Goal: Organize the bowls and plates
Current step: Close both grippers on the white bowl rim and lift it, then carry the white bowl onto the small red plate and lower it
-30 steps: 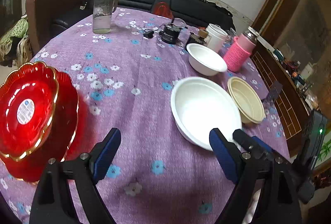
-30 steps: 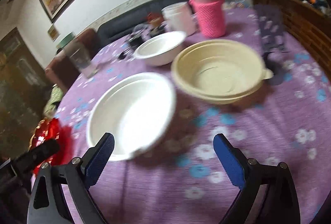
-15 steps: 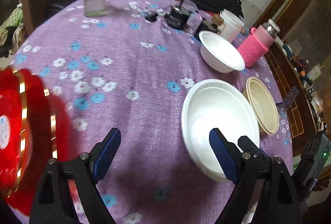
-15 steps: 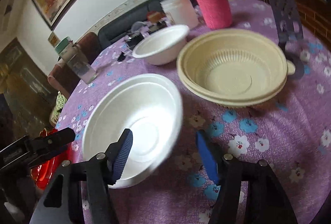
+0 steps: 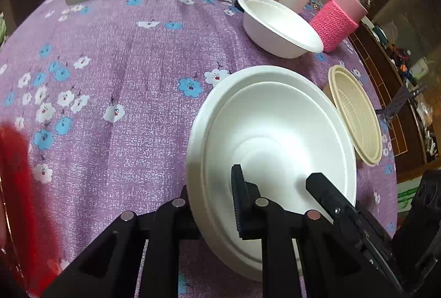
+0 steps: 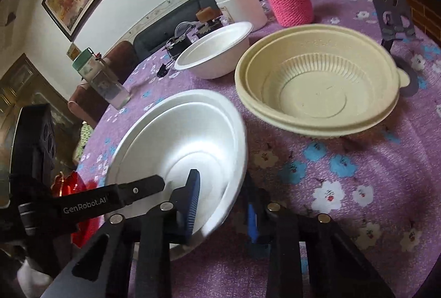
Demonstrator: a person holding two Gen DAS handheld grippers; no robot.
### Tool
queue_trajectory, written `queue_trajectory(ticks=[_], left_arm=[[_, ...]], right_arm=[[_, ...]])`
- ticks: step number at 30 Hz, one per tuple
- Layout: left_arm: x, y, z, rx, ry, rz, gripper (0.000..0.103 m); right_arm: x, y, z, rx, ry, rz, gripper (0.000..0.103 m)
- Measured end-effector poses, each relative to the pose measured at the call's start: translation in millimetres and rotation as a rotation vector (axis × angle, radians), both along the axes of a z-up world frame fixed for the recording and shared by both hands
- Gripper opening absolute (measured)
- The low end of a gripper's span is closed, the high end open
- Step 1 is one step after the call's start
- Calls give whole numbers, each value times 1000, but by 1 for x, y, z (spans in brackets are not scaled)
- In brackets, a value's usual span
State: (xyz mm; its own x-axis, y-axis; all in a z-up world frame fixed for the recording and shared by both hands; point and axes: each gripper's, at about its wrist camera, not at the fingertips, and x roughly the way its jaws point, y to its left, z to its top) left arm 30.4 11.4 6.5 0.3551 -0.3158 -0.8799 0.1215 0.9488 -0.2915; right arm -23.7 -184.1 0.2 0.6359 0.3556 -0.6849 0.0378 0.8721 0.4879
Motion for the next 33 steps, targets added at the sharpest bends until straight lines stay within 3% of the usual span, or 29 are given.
queue_trajectory(ticks=[8,20,33], left_arm=[[-16,1,14,25,-76,-2,14],[-52,26,36,61,-144,55,14],[-95,120,79,68,-182,205,15]], right_arm=[[-5,3,4,-41,-26,-4,16],[-18,27,19,-62,-89,69,15],[-22,116,68,-33,-141,262,15]])
